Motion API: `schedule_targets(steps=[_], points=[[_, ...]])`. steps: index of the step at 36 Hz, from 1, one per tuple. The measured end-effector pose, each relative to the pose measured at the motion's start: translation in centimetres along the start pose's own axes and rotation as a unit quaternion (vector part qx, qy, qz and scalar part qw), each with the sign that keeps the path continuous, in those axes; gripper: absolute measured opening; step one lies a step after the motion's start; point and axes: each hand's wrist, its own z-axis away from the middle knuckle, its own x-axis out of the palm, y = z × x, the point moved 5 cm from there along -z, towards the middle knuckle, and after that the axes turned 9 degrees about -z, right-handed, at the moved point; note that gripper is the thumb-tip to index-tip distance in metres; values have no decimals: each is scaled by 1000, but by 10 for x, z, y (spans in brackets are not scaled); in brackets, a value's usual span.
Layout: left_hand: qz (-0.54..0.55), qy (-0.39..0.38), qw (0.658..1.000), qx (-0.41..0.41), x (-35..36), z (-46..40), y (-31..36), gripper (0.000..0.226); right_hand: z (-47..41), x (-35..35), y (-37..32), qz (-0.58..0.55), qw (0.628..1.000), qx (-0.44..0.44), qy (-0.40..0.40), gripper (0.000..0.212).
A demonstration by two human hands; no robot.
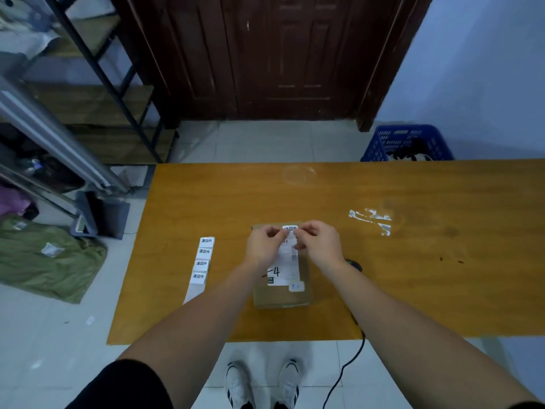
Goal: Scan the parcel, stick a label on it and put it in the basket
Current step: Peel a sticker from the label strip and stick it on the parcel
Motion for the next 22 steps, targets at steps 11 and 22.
schedule_targets(steps=[11, 22], points=[[-328, 72, 942, -18, 1, -35, 12, 32, -39, 10, 11, 43, 998, 31, 23, 9], [-389, 63, 918, -49, 14, -42, 8, 36, -47, 14, 18, 82, 996, 9, 35, 14]])
